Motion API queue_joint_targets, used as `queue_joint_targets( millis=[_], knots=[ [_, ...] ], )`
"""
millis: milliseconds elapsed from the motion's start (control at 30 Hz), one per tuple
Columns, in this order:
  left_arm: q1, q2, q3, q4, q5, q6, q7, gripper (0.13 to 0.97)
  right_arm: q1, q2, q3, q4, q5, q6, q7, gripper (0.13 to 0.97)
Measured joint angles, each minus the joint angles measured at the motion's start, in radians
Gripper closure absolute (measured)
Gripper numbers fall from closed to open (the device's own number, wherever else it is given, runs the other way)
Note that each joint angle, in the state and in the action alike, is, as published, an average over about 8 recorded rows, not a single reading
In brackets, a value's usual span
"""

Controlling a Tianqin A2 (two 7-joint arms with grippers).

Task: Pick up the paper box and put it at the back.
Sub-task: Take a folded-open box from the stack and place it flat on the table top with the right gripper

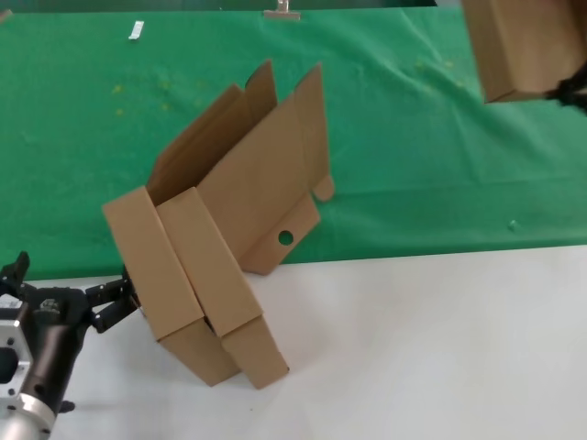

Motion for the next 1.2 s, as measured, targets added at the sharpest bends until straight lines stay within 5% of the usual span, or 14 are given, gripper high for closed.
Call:
queue_joint_targets(
  millis=[467, 1200],
  knots=[
    [0.0, 0.0, 0.0, 0.0, 0.0, 0.0, 0.0, 0.132, 0.004, -0.034, 0.012, 0.0, -0.269, -0.002, 0.16, 0.942],
    [0.0, 0.0, 0.0, 0.0, 0.0, 0.0, 0.0, 0.132, -0.165, -0.172, 0.175, -0.001, -0.381, 0.11, 0.166, 0.942]
  ],
)
